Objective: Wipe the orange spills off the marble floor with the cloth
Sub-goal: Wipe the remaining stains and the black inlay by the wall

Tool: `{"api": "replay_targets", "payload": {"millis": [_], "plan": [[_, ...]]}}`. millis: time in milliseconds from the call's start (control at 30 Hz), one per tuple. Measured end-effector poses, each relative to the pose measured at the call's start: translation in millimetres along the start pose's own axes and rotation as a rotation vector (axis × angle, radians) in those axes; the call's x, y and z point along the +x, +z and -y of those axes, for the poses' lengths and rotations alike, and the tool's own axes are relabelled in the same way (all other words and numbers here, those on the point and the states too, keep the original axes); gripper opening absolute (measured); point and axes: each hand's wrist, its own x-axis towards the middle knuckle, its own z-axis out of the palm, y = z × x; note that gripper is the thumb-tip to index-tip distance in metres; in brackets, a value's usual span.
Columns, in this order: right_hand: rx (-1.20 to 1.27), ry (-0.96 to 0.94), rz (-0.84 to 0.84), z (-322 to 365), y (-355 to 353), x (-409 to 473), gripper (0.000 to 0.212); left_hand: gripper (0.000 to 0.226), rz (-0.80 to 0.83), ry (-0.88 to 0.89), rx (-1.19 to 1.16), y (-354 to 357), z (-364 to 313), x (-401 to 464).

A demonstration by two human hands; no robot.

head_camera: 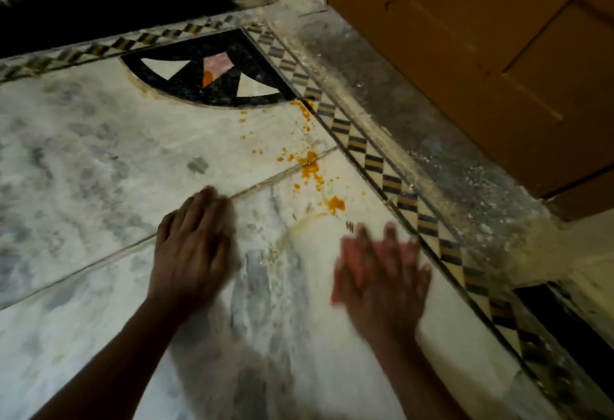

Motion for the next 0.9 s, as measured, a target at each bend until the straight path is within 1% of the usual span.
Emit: {"api": "replay_targets", "payload": {"millis": [33,67,100,133,200,267,300,333,367,433,467,500,533,600,633,700,733,767,833,900], "plan": [[0.030,0.109,-0.039,8.6,4.5,30.2,0.075,0.064,-0.012,-0.032,-0.012,2.3,-0.9,1.2],[0.056,0.159,-0.038,25.0,8.4,52.4,0.075,0.066,-0.027,-0.051,-0.002,5.7,-0.7,0.6],[0.068,0.140,-0.030,45.7,10.2,62.0,0.076,0.067,-0.038,-0.063,0.007,7.1,-0.4,-1.4],[0.084,0.055,-0.039,67.0,10.8,60.3,0.075,0.067,-0.051,-0.080,0.011,7.1,0.8,-1.3],[0.122,-0.167,-0.058,97.3,9.1,21.4,0.073,0.068,-0.052,-0.129,0.020,4.3,1.8,-2.7],[0.139,-0.336,-0.050,94.0,2.9,-37.6,0.073,0.068,-0.034,-0.160,0.026,-1.0,-2.1,-4.5],[0.125,-0.359,-0.038,81.8,-1.9,-56.9,0.074,0.068,-0.033,-0.171,0.015,-3.7,-4.5,-5.4],[0.099,-0.331,-0.021,63.2,-4.2,-61.7,0.075,0.067,-0.042,-0.177,0.011,-4.5,-6.6,-6.8],[0.064,-0.265,-0.011,43.5,-5.1,-50.0,0.075,0.067,-0.057,-0.182,0.010,-4.3,-8.0,-7.1],[0.022,-0.020,0.007,18.8,-0.4,4.7,0.073,0.065,-0.077,-0.197,0.014,-1.5,-6.5,-5.1],[0.031,0.101,0.008,17.8,2.6,39.5,0.073,0.065,-0.084,-0.200,0.019,1.7,-4.4,-4.7],[0.045,0.173,0.001,26.4,6.2,72.8,0.074,0.065,-0.094,-0.203,0.025,3.6,-2.2,-4.5],[0.059,0.188,0.013,41.1,6.4,98.5,0.076,0.065,-0.104,-0.207,0.023,4.4,-1.5,-4.6],[0.095,0.081,0.036,80.8,12.5,111.9,0.076,0.066,-0.107,-0.204,0.019,7.8,-0.9,-4.2],[0.097,-0.027,0.027,101.2,11.9,97.1,0.075,0.067,-0.104,-0.202,0.024,7.0,-0.1,-3.7],[0.089,-0.262,0.011,117.9,8.2,32.3,0.074,0.067,-0.096,-0.194,0.023,6.0,1.4,-2.8],[0.107,-0.337,0.013,111.7,3.2,-1.7,0.074,0.068,-0.086,-0.195,0.015,3.9,1.4,-2.2],[0.117,-0.357,0.025,98.3,-2.8,-26.1,0.074,0.068,-0.074,-0.192,0.003,2.5,1.1,-1.7],[0.065,-0.256,0.029,65.6,-4.7,-23.8,0.075,0.069,-0.061,-0.197,-0.012,1.1,0.4,-1.5],[0.032,-0.026,0.007,53.7,4.2,27.3,0.074,0.070,-0.062,-0.189,-0.008,3.2,2.3,0.1]]}}
